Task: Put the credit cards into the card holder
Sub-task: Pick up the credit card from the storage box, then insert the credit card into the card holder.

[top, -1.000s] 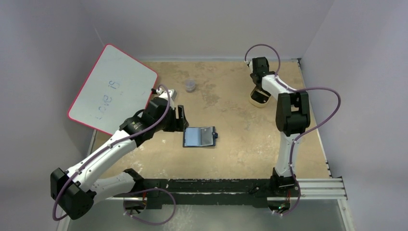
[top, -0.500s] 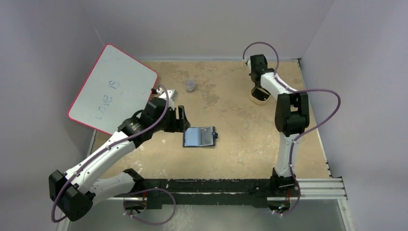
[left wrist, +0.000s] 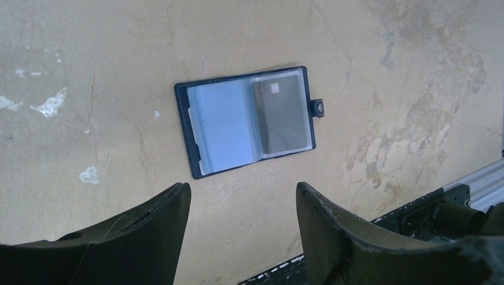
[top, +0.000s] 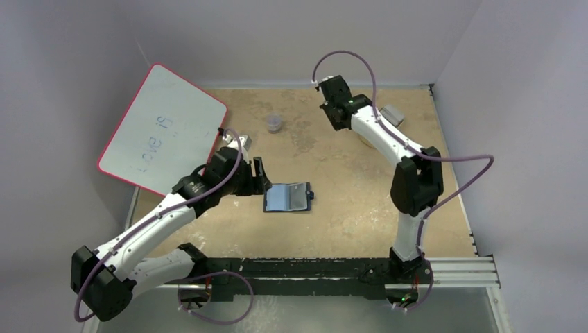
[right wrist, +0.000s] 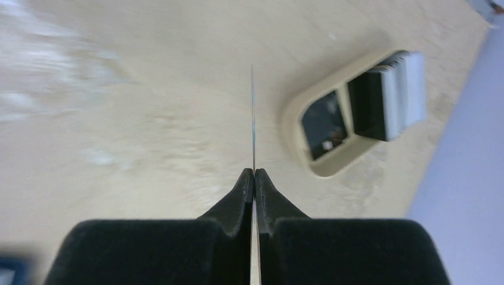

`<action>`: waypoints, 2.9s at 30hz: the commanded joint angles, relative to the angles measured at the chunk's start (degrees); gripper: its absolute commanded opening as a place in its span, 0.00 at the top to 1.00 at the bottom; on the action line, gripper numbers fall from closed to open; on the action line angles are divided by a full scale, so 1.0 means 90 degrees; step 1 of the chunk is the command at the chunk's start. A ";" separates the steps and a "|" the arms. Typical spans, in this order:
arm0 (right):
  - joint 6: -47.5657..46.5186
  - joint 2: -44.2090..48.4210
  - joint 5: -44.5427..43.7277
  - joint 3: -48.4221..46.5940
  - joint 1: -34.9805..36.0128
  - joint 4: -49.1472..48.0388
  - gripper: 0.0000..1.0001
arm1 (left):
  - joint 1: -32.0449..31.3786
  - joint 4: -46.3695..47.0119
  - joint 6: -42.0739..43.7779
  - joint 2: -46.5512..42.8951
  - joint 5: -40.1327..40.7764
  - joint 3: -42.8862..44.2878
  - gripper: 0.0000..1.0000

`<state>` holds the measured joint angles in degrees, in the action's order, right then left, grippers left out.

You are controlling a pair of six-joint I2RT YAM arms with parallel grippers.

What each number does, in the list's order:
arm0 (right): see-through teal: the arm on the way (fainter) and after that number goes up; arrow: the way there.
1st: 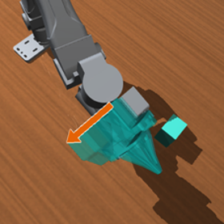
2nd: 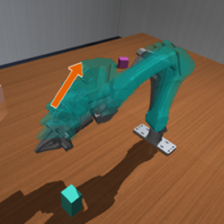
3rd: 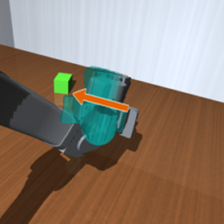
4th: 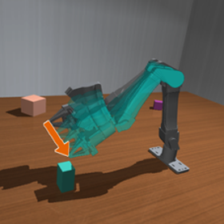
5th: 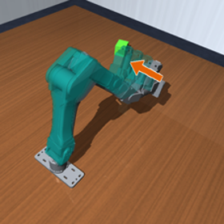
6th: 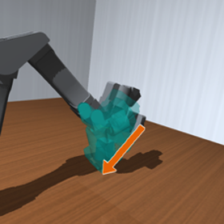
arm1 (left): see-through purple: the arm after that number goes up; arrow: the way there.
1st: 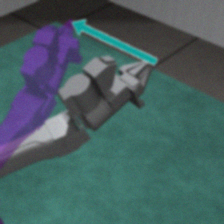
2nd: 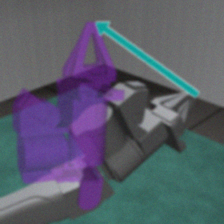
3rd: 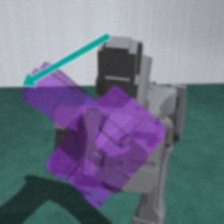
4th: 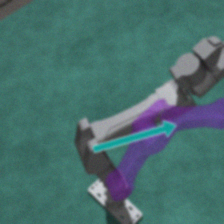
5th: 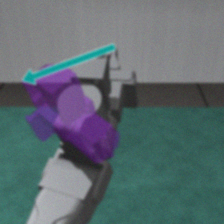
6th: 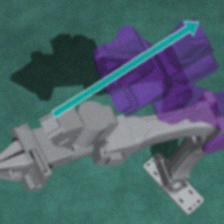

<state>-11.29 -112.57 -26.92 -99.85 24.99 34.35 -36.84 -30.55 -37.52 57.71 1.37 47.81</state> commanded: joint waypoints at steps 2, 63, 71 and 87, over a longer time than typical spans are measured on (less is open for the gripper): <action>0.1760 0.1360 0.2094 0.0490 0.0248 -0.0543 1.00 | -0.0016 0.0406 -0.0446 0.0036 0.0047 -0.0290 0.38; 0.6651 0.1992 0.5129 0.6478 0.1389 -0.6354 1.00 | 0.0119 0.2283 -0.1241 0.2296 0.0328 -0.1746 0.83; 0.6774 0.1910 0.5209 0.6634 0.1457 -0.6337 1.00 | 0.0119 0.2291 -0.1309 0.2268 0.0364 -0.1790 0.84; 0.6737 0.1921 0.5081 0.6601 0.1580 -0.5783 1.00 | 0.0120 0.2261 -0.1342 0.2262 0.0382 -0.1759 0.85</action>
<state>50.11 -95.42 20.14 -40.21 38.74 -21.85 -36.01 -9.89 -48.97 78.15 3.90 32.91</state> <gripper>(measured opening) 0.005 0.157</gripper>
